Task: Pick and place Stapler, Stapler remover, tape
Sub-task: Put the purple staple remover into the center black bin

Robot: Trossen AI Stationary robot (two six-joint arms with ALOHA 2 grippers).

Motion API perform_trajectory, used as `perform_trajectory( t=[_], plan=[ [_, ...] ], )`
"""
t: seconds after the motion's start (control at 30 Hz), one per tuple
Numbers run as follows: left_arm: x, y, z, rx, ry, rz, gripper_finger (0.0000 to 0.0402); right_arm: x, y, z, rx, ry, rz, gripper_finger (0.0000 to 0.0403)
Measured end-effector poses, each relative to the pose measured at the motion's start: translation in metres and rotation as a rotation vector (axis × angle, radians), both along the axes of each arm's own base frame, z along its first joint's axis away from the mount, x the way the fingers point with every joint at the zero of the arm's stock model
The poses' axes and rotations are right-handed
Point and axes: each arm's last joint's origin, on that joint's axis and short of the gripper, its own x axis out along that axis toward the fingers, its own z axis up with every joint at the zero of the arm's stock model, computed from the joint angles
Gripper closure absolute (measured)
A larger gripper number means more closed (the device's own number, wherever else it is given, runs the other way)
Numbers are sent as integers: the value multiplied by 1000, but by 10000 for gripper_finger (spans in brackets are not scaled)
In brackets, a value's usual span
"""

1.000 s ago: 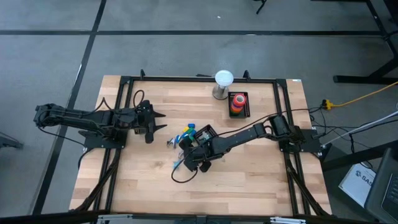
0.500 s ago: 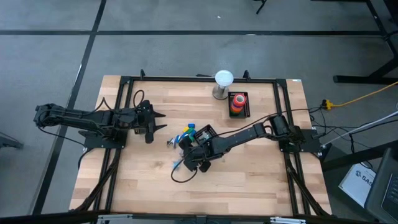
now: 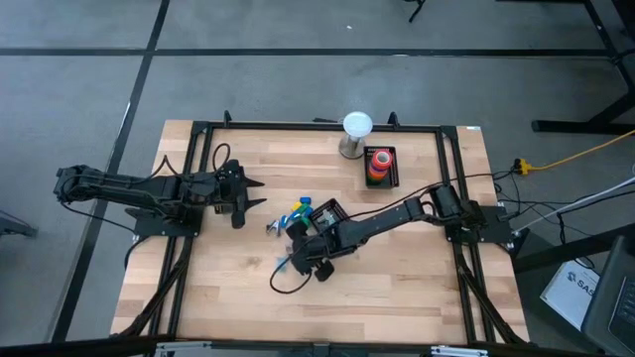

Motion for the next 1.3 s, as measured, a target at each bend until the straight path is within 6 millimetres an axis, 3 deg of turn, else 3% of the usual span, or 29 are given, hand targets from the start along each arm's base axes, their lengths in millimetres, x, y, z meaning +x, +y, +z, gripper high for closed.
perform_trajectory(
  t=[0.43,1.07,1.3],
  plan=[
    [0,0,0,0,0,0,192,-10,18,35,81,-86,-94,401],
    [0,0,0,0,-1,1,192,-33,6,92,181,-102,-308,402],
    [0,0,0,0,0,0,192,-44,2,96,217,-28,-426,402]
  ],
)
